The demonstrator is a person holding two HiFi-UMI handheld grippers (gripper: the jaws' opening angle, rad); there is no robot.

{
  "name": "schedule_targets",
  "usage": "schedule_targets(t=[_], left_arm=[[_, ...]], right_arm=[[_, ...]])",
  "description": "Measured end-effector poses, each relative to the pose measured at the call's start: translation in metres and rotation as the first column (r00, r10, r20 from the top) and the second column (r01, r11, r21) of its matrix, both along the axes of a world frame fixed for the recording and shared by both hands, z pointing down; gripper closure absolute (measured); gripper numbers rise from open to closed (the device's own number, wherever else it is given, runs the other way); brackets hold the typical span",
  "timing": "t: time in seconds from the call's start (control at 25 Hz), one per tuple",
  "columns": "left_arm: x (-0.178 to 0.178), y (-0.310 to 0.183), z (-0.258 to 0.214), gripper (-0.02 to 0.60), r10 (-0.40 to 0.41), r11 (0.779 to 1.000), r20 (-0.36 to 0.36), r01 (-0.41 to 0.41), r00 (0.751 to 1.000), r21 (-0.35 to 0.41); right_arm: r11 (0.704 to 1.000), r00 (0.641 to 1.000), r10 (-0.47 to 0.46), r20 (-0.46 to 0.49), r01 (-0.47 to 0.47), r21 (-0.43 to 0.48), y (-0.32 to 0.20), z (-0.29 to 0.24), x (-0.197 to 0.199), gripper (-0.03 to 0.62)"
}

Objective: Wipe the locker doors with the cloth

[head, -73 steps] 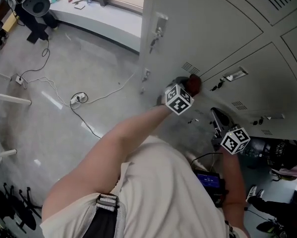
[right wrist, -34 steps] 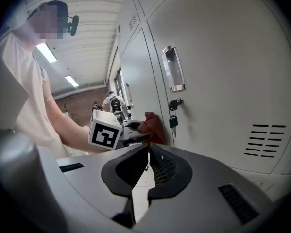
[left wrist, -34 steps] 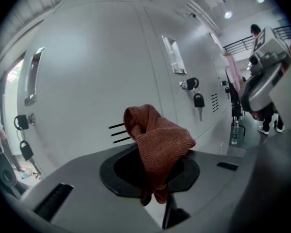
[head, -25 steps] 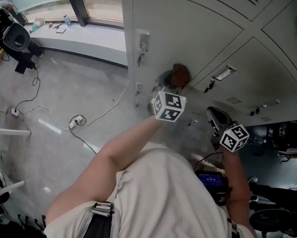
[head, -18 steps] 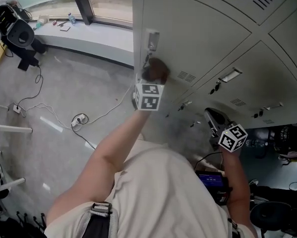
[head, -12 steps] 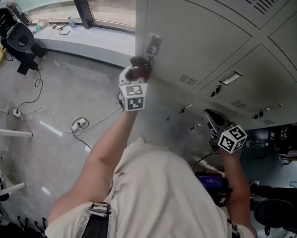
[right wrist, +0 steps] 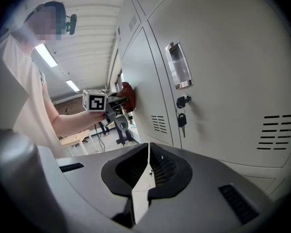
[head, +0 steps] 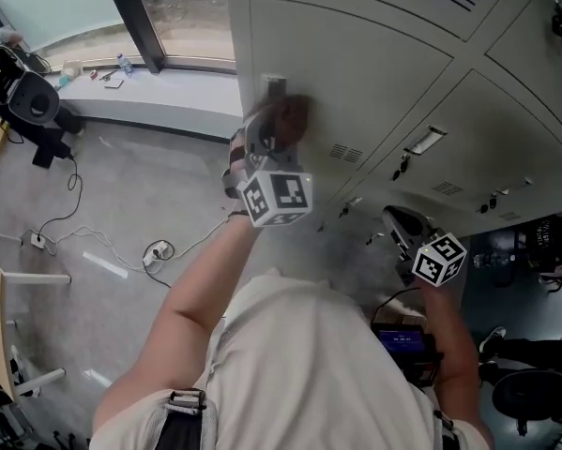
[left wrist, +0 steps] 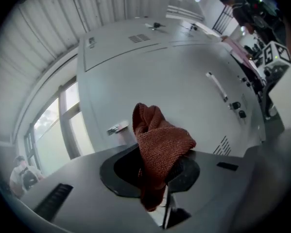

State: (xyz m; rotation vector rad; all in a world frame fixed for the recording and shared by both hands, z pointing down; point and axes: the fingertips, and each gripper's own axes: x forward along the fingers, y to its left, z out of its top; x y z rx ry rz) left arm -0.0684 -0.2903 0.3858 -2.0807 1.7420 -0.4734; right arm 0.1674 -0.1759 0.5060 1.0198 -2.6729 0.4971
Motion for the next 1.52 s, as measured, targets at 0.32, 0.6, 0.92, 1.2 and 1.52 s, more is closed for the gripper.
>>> schedule_targets(t=[0.32,0.6,0.92,1.2,1.52], left_arm=[[0.118,0.008,0.040,0.512,0.115,0.992,-0.052,-0.118,0.992,-0.049],[0.218,0.025,0.006,0.512,0.313,0.950,-0.042,-0.312,0.949,0.021],[0.077,0.007,-0.028,0.512,0.098,0.987,-0.102,-0.083,0.990,0.137],[-0.056,0.005,-0.039,0.511,-0.172,0.969,-0.146,0.194,0.974,0.151],[-0.106,-0.006,-0.034,0.511,-0.257,0.952,-0.203,0.284,0.945,0.116]], right_arm=[[0.999,0.999,0.032,0.005,-0.032,0.006,0.003,-0.004,0.028,0.576],[0.999,0.999,0.042,0.003,-0.042,0.008,0.003,-0.006,0.046,0.576],[0.999,0.999,0.046,0.020,-0.047,0.014,-0.003,-0.012,0.053,0.576],[1.000,1.000,-0.008,0.019,0.007,0.010,-0.006,-0.006,0.022,0.576],[1.000,1.000,-0.015,0.019,0.015,0.005,-0.002,0.000,0.007,0.576]])
